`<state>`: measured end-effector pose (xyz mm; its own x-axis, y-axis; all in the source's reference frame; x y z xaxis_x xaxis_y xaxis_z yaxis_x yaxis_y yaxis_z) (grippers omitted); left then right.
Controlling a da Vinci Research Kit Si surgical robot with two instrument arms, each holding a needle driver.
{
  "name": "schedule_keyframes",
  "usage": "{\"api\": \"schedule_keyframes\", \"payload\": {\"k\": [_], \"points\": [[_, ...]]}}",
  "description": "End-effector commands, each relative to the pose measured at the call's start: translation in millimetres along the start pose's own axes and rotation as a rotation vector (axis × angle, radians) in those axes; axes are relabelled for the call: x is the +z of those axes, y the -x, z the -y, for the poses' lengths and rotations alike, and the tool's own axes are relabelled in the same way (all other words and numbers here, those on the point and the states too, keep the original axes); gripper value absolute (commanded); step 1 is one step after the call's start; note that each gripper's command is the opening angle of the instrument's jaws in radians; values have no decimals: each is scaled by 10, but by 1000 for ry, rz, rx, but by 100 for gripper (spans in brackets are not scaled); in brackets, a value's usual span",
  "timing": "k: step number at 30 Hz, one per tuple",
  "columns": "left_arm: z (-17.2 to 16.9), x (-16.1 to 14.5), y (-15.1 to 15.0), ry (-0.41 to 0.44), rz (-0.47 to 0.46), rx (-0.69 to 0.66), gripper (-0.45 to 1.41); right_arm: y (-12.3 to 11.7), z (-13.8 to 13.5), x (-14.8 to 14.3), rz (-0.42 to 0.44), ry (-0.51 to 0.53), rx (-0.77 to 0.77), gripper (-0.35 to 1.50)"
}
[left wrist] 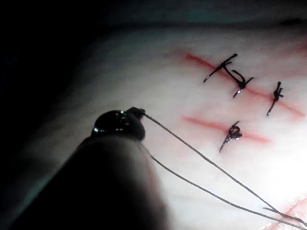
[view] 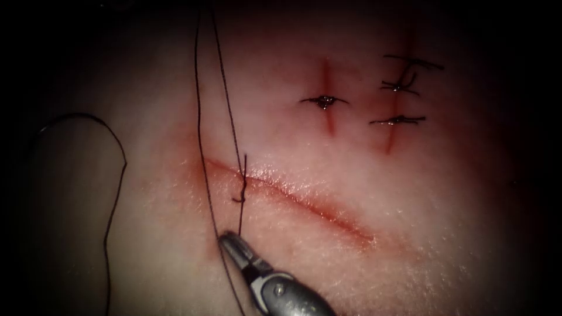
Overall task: Wound Closure
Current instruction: Tension the knot by pulling the left jaws up and the right jaws down.
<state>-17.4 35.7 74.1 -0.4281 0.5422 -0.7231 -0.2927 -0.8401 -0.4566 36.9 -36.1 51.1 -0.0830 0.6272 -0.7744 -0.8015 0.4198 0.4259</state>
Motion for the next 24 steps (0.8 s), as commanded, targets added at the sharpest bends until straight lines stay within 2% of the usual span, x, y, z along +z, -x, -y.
{"api": "schedule_keyframes", "payload": {"k": [1,4,8,10,14,20,24], "points": [[3,11,-3,10,-13,-3,-45,-5,15,20,-11,-12,4,-35],[8,32,-15,6,-114,-21,-45,-16,15,43,-19,-11,6,-35],[21,42,-16,0,-125,-24,-45,-16,9,52,-22,-7,8,-35],[35,51,-13,-37,-132,-26,-45,-12,5,55,-26,-7,5,-35],[48,59,-11,-63,-154,-21,-45,-4,7,53,-18,-14,-3,-35],[65,71,-12,-91,-168,-11,-45,24,33,38,35,-55,-36,-35],[71,82,-16,-105,-166,12,-45,37,36,29,53,-55,-51,-35]]}}
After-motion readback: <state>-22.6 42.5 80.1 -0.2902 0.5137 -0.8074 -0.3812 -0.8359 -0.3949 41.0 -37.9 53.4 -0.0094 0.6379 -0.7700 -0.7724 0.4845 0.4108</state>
